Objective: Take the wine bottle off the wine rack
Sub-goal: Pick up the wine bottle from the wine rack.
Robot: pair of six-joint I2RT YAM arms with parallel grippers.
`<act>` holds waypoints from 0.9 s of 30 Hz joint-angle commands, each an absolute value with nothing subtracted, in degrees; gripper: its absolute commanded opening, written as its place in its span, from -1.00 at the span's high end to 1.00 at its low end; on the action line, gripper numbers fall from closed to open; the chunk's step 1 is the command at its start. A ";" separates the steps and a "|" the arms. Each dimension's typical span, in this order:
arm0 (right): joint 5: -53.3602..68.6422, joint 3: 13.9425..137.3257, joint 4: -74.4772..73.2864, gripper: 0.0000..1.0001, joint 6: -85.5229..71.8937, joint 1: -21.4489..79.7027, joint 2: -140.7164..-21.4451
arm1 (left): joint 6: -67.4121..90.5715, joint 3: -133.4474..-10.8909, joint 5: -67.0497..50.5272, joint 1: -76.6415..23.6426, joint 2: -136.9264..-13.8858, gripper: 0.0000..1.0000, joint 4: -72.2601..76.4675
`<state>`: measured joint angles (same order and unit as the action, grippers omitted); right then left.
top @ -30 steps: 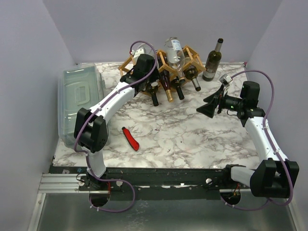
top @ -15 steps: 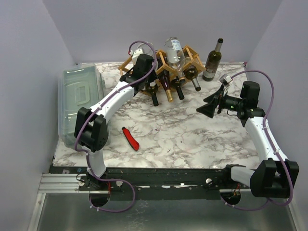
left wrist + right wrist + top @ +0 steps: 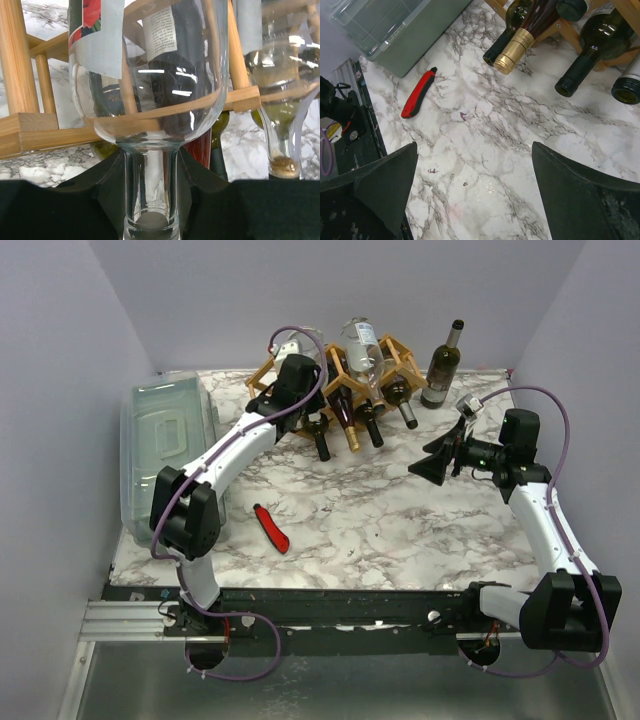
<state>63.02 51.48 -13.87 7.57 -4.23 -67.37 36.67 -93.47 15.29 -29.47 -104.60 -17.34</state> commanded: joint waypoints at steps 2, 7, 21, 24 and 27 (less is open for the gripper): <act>62.38 53.26 -15.29 -0.99 8.43 -4.43 -66.36 | 30.67 -93.08 14.12 -29.89 -96.32 1.00 -13.08; 62.34 53.31 -15.30 -0.99 8.38 -4.47 -66.27 | 29.33 -92.74 13.02 -29.88 -94.04 1.00 -12.57; 62.38 53.31 -15.29 -0.99 8.47 -4.40 -66.24 | 27.78 -90.08 14.06 -29.88 -89.13 1.00 -10.43; 62.41 53.30 -15.29 -0.99 8.51 -4.41 -66.33 | 27.49 -89.69 13.81 -29.88 -87.99 1.00 -10.20; 62.49 53.28 -15.38 -0.99 8.61 -4.32 -66.35 | 27.34 -88.86 13.07 -29.88 -86.49 1.00 -10.20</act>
